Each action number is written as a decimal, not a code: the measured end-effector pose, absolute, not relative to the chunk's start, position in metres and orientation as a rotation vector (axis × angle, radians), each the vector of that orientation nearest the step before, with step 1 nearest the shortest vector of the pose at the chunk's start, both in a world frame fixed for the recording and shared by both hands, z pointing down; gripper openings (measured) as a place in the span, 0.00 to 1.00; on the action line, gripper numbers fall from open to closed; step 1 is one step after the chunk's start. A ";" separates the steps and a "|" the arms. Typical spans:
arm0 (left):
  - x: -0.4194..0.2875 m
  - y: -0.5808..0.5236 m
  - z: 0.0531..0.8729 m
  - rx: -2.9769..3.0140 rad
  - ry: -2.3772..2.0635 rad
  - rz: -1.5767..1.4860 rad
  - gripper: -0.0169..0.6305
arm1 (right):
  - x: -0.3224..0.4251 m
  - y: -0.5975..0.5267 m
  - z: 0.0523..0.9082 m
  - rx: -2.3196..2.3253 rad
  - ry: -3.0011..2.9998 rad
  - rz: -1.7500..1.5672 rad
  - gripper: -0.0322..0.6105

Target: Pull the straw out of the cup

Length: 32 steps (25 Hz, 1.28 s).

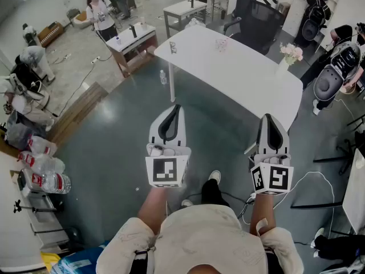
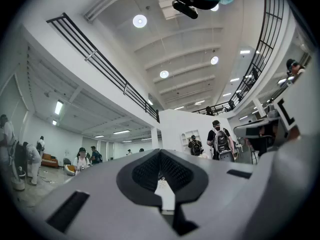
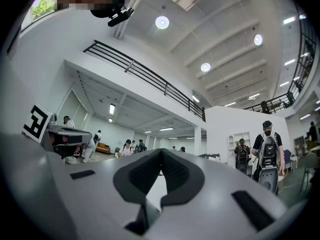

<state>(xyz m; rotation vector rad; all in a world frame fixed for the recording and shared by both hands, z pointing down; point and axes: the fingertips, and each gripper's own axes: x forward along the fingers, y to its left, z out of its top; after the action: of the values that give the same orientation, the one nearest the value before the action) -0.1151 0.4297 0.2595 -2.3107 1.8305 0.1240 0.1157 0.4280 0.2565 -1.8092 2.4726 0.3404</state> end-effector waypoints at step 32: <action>-0.067 0.284 0.298 -2.407 1.829 0.018 0.03 | 0.169 0.281 0.306 -1.890 2.396 0.098 0.05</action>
<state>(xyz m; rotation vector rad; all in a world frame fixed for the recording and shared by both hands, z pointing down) -0.0675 0.2843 0.2977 -2.4067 1.8287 0.0178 0.1694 0.2811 0.3060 -1.8897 2.3958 0.0983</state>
